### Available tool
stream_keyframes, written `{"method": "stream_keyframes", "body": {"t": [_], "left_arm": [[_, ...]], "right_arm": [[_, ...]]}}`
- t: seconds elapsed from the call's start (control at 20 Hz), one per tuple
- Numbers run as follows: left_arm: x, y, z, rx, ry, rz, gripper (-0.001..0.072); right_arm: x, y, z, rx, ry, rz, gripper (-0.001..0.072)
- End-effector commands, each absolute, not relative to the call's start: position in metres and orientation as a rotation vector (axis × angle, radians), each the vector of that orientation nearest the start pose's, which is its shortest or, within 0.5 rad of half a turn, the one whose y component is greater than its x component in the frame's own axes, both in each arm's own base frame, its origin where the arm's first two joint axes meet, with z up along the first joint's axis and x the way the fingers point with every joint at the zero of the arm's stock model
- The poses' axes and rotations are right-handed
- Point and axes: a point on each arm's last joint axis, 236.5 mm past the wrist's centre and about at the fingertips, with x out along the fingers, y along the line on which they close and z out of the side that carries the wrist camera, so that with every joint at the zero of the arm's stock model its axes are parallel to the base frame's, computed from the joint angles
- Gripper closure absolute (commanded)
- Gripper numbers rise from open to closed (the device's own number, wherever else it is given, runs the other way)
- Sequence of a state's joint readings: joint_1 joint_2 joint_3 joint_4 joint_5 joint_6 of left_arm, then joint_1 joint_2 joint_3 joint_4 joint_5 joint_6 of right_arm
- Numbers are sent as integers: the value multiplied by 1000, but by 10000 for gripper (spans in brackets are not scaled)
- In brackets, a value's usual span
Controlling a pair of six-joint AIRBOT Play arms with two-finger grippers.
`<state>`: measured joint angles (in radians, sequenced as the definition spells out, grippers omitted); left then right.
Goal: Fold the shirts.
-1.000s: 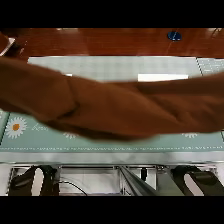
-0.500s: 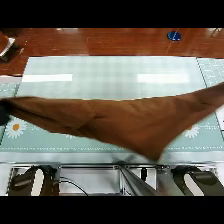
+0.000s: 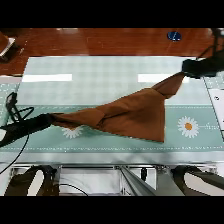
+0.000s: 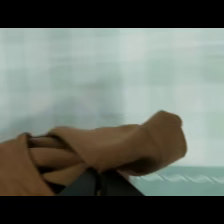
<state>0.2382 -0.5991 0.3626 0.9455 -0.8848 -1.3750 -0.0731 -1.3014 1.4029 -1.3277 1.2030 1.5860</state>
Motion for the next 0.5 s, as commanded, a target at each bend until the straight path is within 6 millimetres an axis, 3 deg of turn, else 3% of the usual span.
{"method": "stream_keyframes", "body": {"t": [0.0,0.05,0.1,0.15,0.2,0.3,0.4,0.45], "left_arm": [[282,-54,-49,-665,998,-92,653],[283,-56,-54,-674,1019,-97,447],[284,-54,-57,-657,1046,-101,277],[284,-47,-54,-613,1078,-110,199],[285,-35,-46,-572,1096,-108,199],[287,2,-18,-515,1093,-59,199],[292,33,14,-589,1025,14,199],[297,35,25,-682,974,29,199]], "right_arm": [[468,48,58,442,1124,159,618],[471,47,56,474,1126,156,394],[471,42,57,485,1127,154,304],[467,29,61,491,1140,140,304],[459,12,68,469,1153,141,304],[431,-46,82,398,1169,52,305],[390,-112,87,382,1173,-137,305],[372,-131,82,455,1133,-212,305]]}}
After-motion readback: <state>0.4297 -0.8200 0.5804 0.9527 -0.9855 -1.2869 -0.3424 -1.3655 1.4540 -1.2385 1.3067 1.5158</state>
